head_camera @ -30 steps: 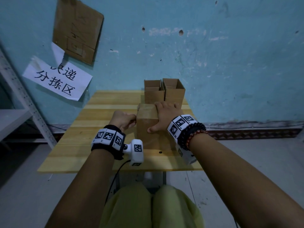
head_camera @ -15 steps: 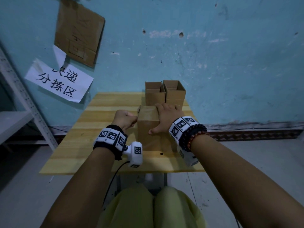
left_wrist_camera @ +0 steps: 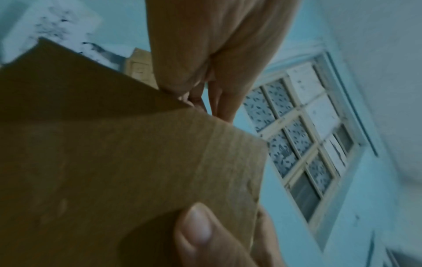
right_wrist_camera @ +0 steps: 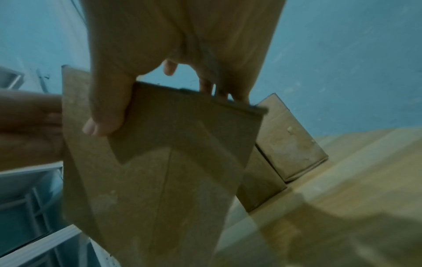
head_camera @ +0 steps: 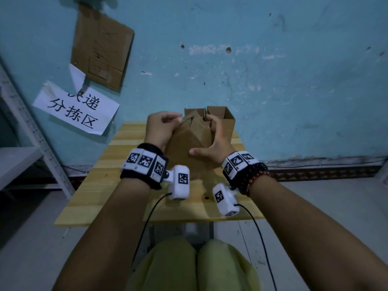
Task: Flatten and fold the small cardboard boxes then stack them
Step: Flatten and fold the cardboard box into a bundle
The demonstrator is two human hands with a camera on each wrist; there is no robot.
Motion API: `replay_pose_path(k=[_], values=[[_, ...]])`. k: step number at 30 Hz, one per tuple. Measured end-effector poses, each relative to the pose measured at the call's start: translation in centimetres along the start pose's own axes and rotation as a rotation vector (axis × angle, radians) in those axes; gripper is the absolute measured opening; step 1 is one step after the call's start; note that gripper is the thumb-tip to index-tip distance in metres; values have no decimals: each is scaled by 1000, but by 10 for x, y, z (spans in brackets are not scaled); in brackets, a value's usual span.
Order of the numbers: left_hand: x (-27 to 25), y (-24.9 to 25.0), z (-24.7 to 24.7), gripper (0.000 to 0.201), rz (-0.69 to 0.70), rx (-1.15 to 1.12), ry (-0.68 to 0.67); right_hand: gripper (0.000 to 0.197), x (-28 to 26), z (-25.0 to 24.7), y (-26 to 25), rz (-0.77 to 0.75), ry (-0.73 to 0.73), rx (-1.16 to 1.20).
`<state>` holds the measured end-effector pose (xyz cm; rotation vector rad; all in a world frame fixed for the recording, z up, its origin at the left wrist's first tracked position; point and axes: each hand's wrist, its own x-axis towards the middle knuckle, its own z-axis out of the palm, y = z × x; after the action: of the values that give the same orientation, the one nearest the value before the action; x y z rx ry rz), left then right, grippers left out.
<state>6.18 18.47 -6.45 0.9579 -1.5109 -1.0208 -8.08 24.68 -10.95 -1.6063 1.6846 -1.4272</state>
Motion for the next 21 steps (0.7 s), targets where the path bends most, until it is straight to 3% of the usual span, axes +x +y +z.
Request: replay_pose_path(k=[4,9,14,17,21], values=[[-9,2,12,15,50,265,-64,108,-12,3,13,-4,-91,41],[-29,-13,32,19,35,370,-161,113,-25,1,38,108,-91,64],[-32,-13,56,19,33,545,-264,112,-17,-6,41,151,-17,-40],[-30,-11,62,20,20,630,-281,102,-6,-10,37,144,-74,-239],[-24,-10,58,17,34,649,-330,106,2,-5,34,119,-139,-395]])
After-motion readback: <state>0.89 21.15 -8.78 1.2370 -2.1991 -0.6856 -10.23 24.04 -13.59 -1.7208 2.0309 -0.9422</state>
